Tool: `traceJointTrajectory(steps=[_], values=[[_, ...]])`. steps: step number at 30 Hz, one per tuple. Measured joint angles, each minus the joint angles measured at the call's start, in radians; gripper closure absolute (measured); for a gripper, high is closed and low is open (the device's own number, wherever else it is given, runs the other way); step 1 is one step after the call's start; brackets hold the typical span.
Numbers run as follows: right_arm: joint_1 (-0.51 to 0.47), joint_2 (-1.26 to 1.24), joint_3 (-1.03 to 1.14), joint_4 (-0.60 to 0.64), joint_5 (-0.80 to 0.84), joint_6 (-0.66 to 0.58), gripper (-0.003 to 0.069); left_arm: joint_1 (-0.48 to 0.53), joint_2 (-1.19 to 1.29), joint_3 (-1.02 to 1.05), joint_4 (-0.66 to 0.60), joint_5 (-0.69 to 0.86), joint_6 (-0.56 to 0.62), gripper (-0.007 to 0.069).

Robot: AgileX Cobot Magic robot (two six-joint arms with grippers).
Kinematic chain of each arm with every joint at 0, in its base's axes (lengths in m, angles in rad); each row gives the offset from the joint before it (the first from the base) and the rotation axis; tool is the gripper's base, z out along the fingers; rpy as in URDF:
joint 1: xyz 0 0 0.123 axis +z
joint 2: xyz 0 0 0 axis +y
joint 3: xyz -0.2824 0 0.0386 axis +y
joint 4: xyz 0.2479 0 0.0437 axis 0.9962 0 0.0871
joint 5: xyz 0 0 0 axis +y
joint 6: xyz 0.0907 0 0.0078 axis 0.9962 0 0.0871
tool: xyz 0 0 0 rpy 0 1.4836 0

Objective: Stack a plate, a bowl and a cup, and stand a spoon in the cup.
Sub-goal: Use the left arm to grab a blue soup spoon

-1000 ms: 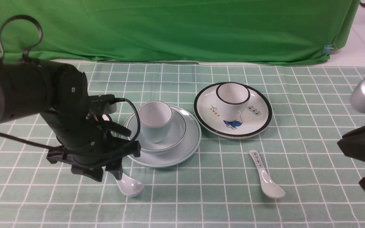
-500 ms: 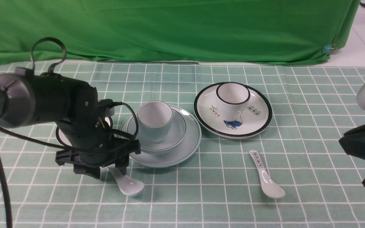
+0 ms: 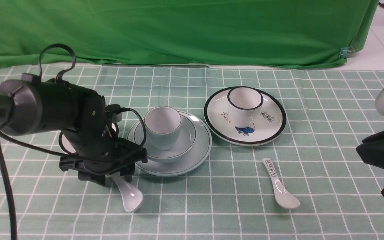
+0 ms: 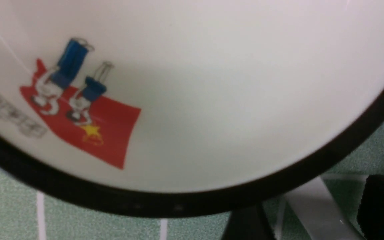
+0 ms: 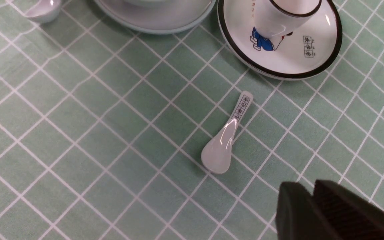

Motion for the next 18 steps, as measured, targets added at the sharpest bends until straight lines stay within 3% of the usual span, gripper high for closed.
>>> traceJointTrajectory(steps=[10,15,18], values=[[0.0,0.0,0.0,0.0,0.0,0.0,0.0533,0.0,0.018,-0.008,0.026,0.014,0.004,0.0246],[0.0,0.0,0.0,0.0,0.0,0.0,0.053,0.008,0.018,-0.008,0.0,0.027,0.035,0.038],[0.0,0.0,0.0,0.001,0.0,0.0,0.053,0.007,0.019,-0.013,-0.062,0.044,0.082,0.0557]])
